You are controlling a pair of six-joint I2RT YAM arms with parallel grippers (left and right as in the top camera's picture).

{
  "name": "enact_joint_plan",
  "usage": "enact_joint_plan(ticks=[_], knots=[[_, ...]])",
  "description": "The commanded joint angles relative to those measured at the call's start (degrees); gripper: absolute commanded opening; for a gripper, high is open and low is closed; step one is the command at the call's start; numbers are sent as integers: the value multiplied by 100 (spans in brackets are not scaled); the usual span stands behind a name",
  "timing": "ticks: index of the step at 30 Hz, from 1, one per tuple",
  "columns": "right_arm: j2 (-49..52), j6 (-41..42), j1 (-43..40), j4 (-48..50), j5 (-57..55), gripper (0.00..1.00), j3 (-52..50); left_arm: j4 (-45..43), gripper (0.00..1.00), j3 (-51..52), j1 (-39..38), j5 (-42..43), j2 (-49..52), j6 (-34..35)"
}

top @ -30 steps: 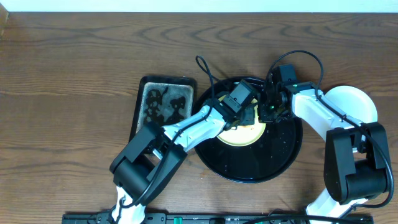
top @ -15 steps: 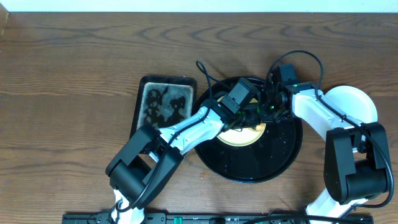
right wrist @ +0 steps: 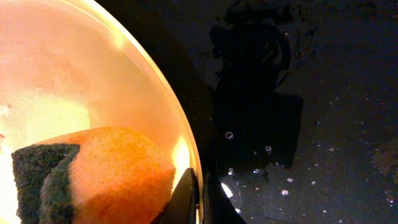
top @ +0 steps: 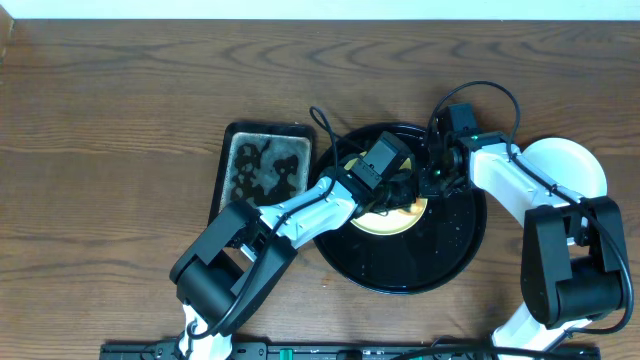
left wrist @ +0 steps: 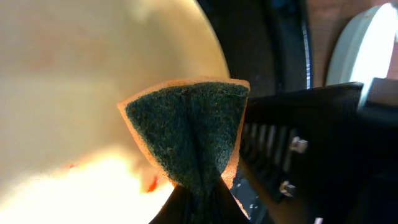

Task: Clean dirty plates on tray and stack at the side
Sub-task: 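Scrub the yellow plate with the sponge in the left gripper, then return the sponge with the left gripper to the soapy tray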

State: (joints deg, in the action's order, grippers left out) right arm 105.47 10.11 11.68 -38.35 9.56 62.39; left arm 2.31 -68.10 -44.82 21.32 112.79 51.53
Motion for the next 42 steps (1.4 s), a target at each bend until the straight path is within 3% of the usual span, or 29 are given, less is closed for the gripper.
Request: enact_joint_plan(ticks=[1,12,25,32,42], knots=[[68,11,39,-127,-33,1,-149,-31,7,17,-26,76,227,240],[68,11,39,-129,-33,1,-149,-109,7,17,-24,46,708,203],[68,-11,39,-168,-50,1,-149,1189,7,17,798,-957,520,-776],[68,-9,35,-170,-120,1,-149,2273,8,17,1080,-1622,249,-1261],[68,-9,35,-173,-120,1,-149,2326,8,-7,1095,-3543,-640,-2151]])
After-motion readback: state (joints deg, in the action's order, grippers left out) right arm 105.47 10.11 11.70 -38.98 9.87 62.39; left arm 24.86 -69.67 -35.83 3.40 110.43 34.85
